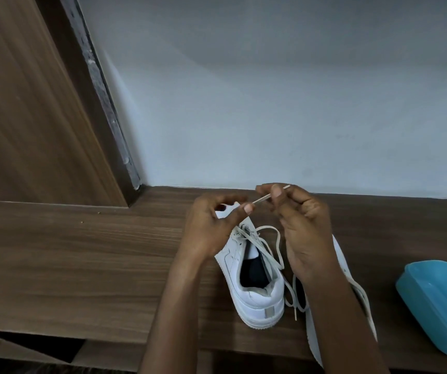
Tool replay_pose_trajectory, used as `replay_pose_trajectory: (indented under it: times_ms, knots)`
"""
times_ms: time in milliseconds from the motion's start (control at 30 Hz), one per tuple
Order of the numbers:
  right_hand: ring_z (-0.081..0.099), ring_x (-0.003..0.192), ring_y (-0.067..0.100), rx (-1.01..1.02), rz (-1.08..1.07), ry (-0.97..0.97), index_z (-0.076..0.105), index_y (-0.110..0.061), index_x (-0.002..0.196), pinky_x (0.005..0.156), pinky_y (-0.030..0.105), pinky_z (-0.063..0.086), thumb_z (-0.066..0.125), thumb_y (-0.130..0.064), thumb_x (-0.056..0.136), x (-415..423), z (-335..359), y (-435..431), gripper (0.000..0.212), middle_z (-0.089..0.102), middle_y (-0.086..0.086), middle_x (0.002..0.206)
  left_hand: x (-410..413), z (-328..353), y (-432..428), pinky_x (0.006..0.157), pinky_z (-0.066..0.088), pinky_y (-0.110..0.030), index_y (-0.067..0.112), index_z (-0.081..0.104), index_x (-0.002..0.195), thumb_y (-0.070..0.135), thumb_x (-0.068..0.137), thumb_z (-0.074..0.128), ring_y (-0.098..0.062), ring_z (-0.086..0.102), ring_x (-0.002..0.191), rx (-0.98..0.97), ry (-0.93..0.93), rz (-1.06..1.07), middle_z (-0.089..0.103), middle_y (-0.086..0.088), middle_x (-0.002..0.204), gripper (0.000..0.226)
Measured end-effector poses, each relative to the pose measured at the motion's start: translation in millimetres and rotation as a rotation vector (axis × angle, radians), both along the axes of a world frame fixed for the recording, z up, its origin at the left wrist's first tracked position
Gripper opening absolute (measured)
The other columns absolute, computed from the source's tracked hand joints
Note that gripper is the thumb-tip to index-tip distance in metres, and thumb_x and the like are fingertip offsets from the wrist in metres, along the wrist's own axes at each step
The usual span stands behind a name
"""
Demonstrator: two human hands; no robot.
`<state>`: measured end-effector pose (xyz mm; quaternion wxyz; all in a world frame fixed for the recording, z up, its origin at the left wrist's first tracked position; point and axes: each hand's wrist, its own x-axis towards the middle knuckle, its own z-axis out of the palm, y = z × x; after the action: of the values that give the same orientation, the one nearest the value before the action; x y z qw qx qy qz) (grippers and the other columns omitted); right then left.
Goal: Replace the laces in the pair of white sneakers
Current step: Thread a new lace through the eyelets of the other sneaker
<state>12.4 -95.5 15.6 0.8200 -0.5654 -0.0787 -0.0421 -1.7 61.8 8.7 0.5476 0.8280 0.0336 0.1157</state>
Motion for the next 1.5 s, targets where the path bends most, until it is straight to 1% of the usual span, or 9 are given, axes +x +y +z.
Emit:
replay_pose_trajectory:
  times_ms: [133,233,400,600,733,833,1000,1267,1500]
  knots:
    - [0.064,0.058,0.019,0.068,-0.063,0.063,0.064,0.003,0.109,0.062,0.037,0.06,0.051,-0.017,0.102,4.4,2.3,-13.7,0.025,0.064,0.006,0.072,-5.6,-6.7,11.7,0.061,0.04,-0.025,0.019,0.069,0.082,0.051,0.078,0.076,-0.009,0.059,0.073,0.277,0.271,0.101,0.065,0.006,0.079,0.032]
    - [0.034,0.044,0.009,-0.08,0.019,-0.005,0.068,-0.008,0.116,0.041,0.021,0.034,0.049,-0.017,0.104,4.2,5.3,-23.1,0.024,0.054,0.005,0.07,-8.8,-12.1,6.6,0.06,0.042,-0.024,0.013,0.069,0.083,0.053,0.069,0.083,-0.008,0.059,0.072,0.247,0.524,-0.113,0.066,0.005,0.08,0.045]
    - [0.038,0.041,0.013,-0.508,0.35,0.012,0.064,-0.01,0.109,0.044,0.021,0.038,0.059,-0.016,0.099,-3.2,6.7,-21.4,0.012,0.076,0.006,0.087,-3.7,-19.2,-7.5,0.063,0.053,-0.036,0.018,0.068,0.076,0.054,0.048,0.082,-0.016,0.067,0.071,0.401,0.518,-0.023,0.069,0.003,0.071,0.048]
    - [0.055,0.04,0.021,-0.861,0.41,0.047,0.071,-0.01,0.085,0.045,0.025,0.045,0.074,-0.013,0.087,-2.4,-5.7,-21.0,0.005,0.076,0.004,0.075,-5.3,-23.6,6.4,0.071,0.06,-0.042,0.007,0.069,0.074,0.01,0.066,0.086,-0.018,0.071,0.062,0.035,0.518,-0.007,0.073,-0.008,0.067,0.019]
    - [0.064,0.041,0.019,-1.102,0.401,0.018,0.075,-0.017,0.078,0.055,0.028,0.055,0.078,-0.016,0.084,-3.5,-9.7,-20.1,0.007,0.073,-0.001,0.064,-7.7,-22.9,12.2,0.066,0.059,-0.034,0.005,0.069,0.08,0.0,0.07,0.085,-0.019,0.069,0.063,-0.166,0.577,-0.003,0.072,-0.01,0.069,0.019]
    - [0.065,0.041,0.016,-1.173,0.329,-0.021,0.075,-0.022,0.075,0.062,0.033,0.06,0.077,-0.019,0.084,-4.2,-12.3,-13.5,0.01,0.073,-0.005,0.064,-8.9,-22.3,14.6,0.072,0.061,-0.037,0.001,0.069,0.09,-0.005,0.074,0.08,-0.02,0.07,0.065,-0.263,0.596,-0.01,0.072,-0.015,0.074,0.02]
    - [0.062,0.038,0.008,-1.246,0.197,-0.066,0.071,-0.024,0.074,0.053,0.023,0.055,0.075,-0.023,0.086,-6.2,-17.6,5.9,0.012,0.073,-0.007,0.065,-8.5,-23.3,20.2,0.066,0.061,-0.03,-0.006,0.068,0.102,-0.005,0.079,0.076,-0.016,0.071,0.064,-0.304,0.621,-0.042,0.073,-0.017,0.08,0.024]
    - [0.065,0.048,0.01,-1.341,0.037,-0.151,0.069,-0.025,0.073,0.062,0.034,0.059,0.068,-0.024,0.086,-4.3,-31.4,21.3,0.013,0.068,-0.006,0.055,-9.7,-22.9,23.9,0.056,0.059,-0.026,0.004,0.068,0.087,-0.003,0.08,0.076,-0.016,0.073,0.065,-0.342,0.617,-0.07,0.073,-0.013,0.076,0.013]
    - [0.065,0.079,0.022,-1.515,-0.054,-0.315,0.068,-0.024,0.091,0.07,0.036,0.056,0.06,-0.034,0.09,-3.7,-36.0,26.8,0.013,0.068,-0.004,0.083,-13.9,-23.6,32.0,0.069,0.062,-0.031,-0.003,0.07,0.098,0.001,0.09,0.066,-0.017,0.074,0.071,-0.433,0.584,-0.122,0.075,-0.017,0.086,0.011]
